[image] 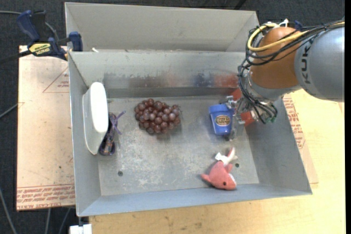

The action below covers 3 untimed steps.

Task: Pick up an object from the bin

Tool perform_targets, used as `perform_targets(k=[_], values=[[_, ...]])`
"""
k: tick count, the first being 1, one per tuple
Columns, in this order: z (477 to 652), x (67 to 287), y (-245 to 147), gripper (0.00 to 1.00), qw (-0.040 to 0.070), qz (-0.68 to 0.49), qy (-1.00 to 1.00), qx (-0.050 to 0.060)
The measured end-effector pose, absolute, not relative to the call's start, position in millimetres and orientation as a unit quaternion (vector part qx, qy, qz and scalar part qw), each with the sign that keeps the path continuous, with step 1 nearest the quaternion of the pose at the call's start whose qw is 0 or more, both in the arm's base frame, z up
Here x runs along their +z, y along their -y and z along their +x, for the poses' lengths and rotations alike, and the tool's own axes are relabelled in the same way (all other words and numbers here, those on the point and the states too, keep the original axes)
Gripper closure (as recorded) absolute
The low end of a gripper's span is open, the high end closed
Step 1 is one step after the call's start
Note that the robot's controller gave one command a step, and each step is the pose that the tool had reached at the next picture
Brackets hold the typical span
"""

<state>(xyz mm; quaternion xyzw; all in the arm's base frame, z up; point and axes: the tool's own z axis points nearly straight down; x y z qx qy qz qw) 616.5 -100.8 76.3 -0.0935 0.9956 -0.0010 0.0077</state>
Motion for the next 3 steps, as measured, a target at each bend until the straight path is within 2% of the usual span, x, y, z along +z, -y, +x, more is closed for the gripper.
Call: perform_targets(k=[1, 2, 3], values=[[613.5, 154, 98, 1.00, 0.009, -0.116, -0.993, -0.001], [613.5, 154, 98, 1.00, 0.009, -0.116, -0.993, -0.001], [626.6, 283, 109, 1.00, 0.012, -0.112, -0.994, -0.001]])
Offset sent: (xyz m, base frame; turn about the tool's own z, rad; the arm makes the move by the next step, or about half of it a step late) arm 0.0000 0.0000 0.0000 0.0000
